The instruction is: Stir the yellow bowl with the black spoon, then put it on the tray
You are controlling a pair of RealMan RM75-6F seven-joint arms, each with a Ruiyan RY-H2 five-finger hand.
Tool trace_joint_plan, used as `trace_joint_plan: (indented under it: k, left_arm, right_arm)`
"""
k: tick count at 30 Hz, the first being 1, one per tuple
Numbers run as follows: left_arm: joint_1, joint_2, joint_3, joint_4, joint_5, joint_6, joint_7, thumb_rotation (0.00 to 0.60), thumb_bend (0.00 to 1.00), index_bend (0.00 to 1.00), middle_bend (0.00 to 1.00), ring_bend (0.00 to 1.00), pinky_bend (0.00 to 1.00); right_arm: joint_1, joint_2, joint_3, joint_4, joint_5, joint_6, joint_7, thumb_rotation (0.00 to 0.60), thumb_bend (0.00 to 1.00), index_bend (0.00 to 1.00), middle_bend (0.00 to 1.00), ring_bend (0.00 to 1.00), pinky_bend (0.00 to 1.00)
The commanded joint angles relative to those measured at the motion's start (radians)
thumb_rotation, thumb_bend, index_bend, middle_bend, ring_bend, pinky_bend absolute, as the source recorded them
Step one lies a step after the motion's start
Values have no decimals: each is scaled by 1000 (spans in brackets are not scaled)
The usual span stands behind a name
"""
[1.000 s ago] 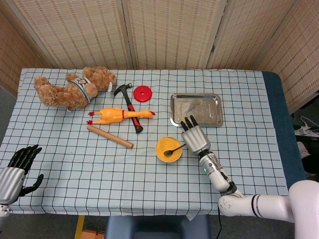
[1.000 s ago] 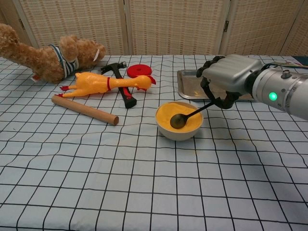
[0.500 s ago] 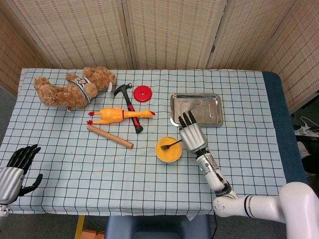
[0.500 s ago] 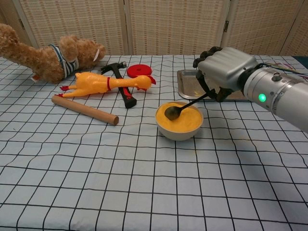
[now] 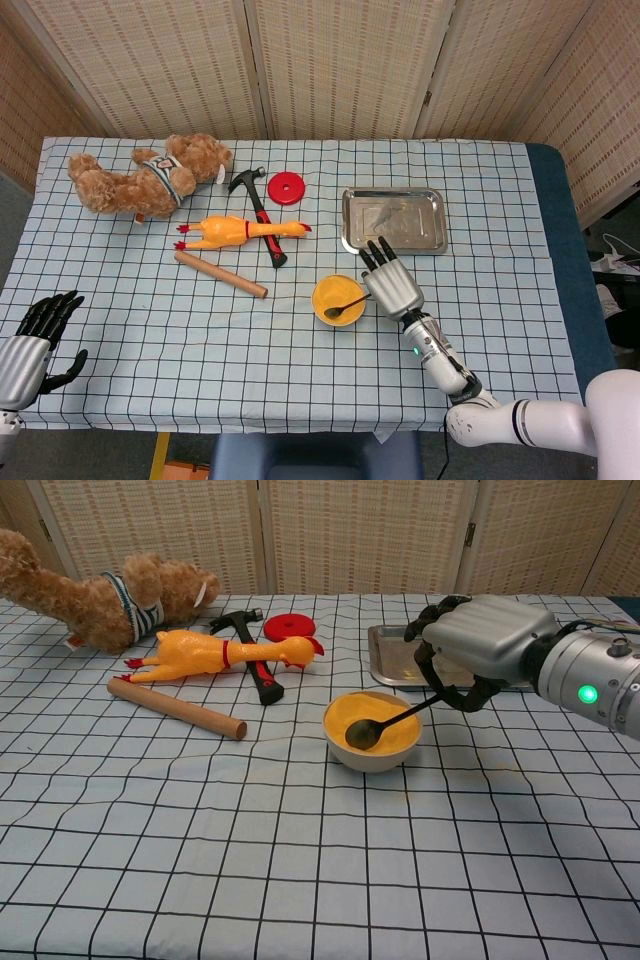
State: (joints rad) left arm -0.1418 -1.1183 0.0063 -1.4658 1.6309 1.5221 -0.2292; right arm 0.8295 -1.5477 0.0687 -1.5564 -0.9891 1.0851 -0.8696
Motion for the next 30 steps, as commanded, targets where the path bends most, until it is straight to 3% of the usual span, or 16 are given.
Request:
trace_joint_plan:
  k: [1,21,30]
  left_arm:
    - [0,0,1,2,0,0,-2,600,425,0,0,0,72]
    - [-2,5,-3,7,-11,-7,-19,600,424,0,0,0,72]
    - [0,2,-2,5,-7,-3,-14,600,424,0,0,0,72]
  right_arm:
    - [3,-20,-5,25,3,-4,-18,600,544,794,119,0,0]
    - [15,-166,48,227,2,59,-95,600,544,803,126,0,0]
    - [-13,-95,47,143,-44,30,9,600,544,806,127,0,0]
